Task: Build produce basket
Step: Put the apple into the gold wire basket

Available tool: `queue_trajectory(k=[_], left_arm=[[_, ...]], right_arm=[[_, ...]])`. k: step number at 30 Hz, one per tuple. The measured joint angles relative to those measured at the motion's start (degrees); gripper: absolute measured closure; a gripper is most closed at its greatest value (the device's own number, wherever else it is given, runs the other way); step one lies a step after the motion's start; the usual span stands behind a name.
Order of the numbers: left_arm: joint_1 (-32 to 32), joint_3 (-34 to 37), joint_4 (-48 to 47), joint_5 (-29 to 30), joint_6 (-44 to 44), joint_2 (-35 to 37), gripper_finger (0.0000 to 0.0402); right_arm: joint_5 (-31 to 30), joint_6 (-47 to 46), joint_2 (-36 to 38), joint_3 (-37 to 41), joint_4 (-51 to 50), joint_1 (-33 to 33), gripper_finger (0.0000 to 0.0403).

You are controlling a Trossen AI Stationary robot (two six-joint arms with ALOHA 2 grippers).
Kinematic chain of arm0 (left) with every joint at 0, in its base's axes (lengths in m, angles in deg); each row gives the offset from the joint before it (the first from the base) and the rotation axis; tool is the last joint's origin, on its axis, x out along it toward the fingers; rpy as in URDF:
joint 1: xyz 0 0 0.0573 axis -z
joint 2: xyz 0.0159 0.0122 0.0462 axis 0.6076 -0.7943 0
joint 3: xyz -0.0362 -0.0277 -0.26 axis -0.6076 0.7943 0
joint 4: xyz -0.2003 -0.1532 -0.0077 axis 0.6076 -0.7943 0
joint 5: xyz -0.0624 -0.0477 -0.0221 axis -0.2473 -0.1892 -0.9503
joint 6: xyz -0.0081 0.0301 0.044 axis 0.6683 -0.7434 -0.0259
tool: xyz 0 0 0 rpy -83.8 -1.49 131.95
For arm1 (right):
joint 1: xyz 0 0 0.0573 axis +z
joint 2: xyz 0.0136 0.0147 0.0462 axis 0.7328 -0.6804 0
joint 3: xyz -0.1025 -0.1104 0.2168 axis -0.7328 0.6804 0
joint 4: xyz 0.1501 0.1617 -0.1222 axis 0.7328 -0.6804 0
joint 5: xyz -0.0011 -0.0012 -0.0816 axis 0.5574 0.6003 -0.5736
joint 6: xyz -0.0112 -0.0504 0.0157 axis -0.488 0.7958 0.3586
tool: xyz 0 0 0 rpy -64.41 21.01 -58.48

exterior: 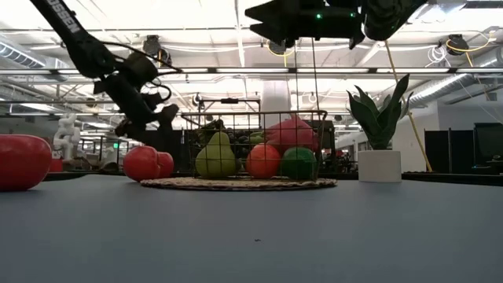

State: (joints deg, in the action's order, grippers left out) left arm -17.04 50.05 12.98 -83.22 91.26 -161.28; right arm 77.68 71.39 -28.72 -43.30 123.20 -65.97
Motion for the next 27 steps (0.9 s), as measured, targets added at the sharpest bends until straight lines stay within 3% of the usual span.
queue_trajectory(k=[8,17,27], left_arm=[[-0.33,-0.04,-1.21,1.70,-2.86,-2.19,0.0006],[-0.15,-0.05,-2.15,4.28,-5.05,-4.34,0.0031],[-0.16,-0.46,3.78,3.35,-5.43,-11.94,0.0022]], right_arm=[[-6.11,1.82,0.03,0.80,-0.91,-0.26,0.0046],[-6.06,0.14,0.04,0.80,-0.74,-0.22,0.0046],[-5.95,-0.91,0.04,0.80,-0.48,-0.20,0.0046]])
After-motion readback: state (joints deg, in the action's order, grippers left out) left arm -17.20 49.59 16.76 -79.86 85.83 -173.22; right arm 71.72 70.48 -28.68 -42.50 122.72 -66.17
